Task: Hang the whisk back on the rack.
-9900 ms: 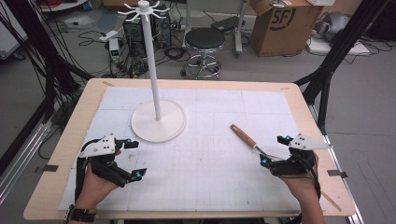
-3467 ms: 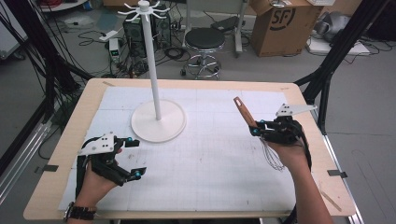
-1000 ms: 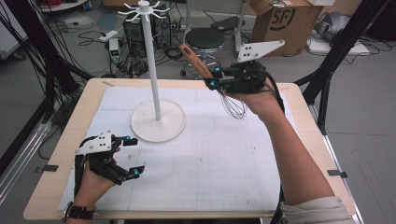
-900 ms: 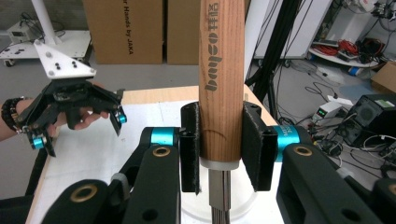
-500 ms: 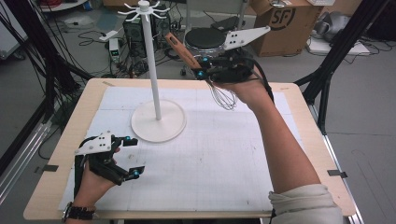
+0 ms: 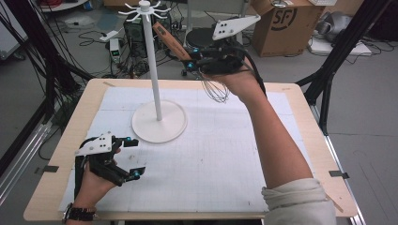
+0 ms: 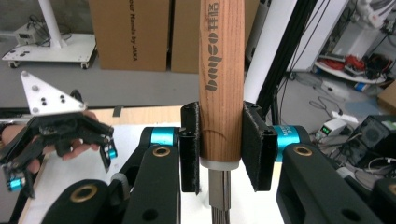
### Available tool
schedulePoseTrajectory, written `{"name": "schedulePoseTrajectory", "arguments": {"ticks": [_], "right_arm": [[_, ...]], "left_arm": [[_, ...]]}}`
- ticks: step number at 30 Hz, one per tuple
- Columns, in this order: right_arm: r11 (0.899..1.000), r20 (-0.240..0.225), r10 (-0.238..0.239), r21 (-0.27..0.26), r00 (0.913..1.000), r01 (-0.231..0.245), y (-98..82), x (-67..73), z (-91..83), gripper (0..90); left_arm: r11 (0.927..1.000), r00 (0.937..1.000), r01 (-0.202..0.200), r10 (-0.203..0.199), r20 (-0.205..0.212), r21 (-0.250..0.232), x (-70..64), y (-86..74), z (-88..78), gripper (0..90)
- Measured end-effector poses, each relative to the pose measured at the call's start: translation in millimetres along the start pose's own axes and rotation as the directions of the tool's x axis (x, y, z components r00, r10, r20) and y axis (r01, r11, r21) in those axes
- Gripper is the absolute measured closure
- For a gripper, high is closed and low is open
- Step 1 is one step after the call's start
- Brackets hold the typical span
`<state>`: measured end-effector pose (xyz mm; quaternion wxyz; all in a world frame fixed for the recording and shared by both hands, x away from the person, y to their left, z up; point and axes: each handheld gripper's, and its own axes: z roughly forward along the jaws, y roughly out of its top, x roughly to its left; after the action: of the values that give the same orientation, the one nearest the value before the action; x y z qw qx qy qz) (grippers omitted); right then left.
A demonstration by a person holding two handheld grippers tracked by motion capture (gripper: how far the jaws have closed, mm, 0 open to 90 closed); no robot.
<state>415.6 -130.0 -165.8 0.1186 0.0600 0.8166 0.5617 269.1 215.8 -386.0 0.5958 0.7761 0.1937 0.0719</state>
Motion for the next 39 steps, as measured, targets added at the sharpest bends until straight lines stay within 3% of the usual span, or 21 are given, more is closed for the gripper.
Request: {"name": "schedulePoseTrajectory", "arguments": {"ticks": [14,24,39], "right_arm": [[1.000,0.011,0.002,0.003,0.9999,-0.002,15.0,-7.1,13.3,70.9],[1.000,0.014,0.000,0.010,0.9999,0.000,13.0,-11.0,21.1,70.8],[0.999,0.031,0.042,0.025,0.9986,-0.043,6.9,-18.4,30.1,70.8]], "left_arm": [[1.0000,1.0000,-0.001,0.001,0.000,0.002,1.5,-1.1,-0.8,1.7],[1.0000,1.0000,0.003,-0.003,0.003,0.000,1.6,-1.8,-0.3,1.7],[0.9999,1.0000,0.007,-0.007,-0.002,-0.008,2.0,-2.1,-1.7,1.8]]}}
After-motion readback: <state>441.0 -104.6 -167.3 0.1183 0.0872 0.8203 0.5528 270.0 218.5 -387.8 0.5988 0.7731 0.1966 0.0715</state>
